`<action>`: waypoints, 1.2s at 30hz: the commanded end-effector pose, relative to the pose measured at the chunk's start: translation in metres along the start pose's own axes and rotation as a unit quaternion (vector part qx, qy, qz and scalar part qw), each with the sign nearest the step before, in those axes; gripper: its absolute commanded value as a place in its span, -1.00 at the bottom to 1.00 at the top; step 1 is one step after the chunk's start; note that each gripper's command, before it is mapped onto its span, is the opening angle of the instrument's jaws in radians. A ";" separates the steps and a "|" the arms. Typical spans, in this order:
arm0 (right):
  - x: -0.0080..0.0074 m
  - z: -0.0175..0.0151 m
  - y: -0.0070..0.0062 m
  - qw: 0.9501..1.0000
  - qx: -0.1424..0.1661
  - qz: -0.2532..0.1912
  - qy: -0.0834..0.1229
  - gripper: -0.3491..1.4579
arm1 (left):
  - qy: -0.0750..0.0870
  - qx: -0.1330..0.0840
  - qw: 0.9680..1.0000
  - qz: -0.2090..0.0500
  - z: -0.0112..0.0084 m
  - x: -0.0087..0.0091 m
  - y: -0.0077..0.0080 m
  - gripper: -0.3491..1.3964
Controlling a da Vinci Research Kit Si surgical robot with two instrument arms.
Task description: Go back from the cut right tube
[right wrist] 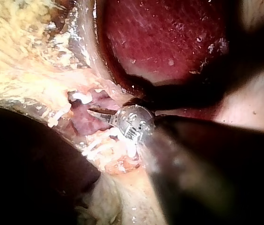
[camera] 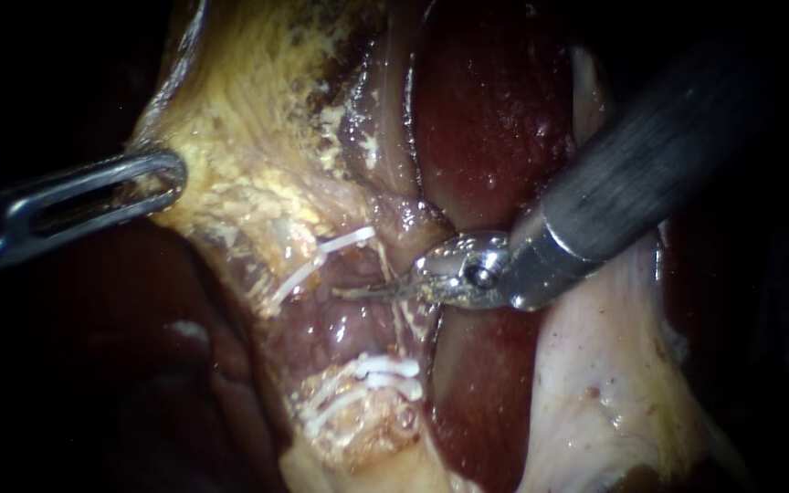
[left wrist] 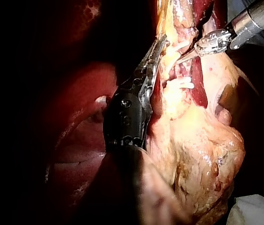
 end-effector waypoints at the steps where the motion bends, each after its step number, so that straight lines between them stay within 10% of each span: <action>1: -0.0001 0.0000 0.0000 1.000 0.001 0.000 -0.001 -1.00 | 0.000 0.000 1.000 0.000 -0.0001 -0.0001 0.0000 -1.00; 5: -0.0002 -0.0001 0.0000 1.000 0.001 -0.001 -0.001 -0.93 | 0.000 0.000 1.000 0.000 -0.0001 -0.0001 -0.0001 -1.00; 8: -0.0003 -0.0002 -0.0001 1.000 0.001 -0.001 -0.001 -0.37 | -0.001 -0.002 1.000 0.000 -0.0002 -0.0001 -0.0003 -1.00; 14: -0.0004 -0.0003 -0.0003 1.000 0.001 0.001 -0.002 0.04 | -0.001 -0.003 1.000 -0.001 -0.0003 -0.0002 -0.0005 -1.00; 29: -0.0012 -0.0016 -0.0014 0.999 0.004 -0.041 0.001 0.41 | -0.001 -0.003 1.000 -0.001 -0.0004 -0.0002 -0.0005 -1.00; 36: -0.0026 -0.0057 -0.0018 0.977 -0.038 -0.201 0.059 0.97 | -0.001 -0.003 1.000 -0.001 -0.0003 -0.0001 -0.0004 -1.00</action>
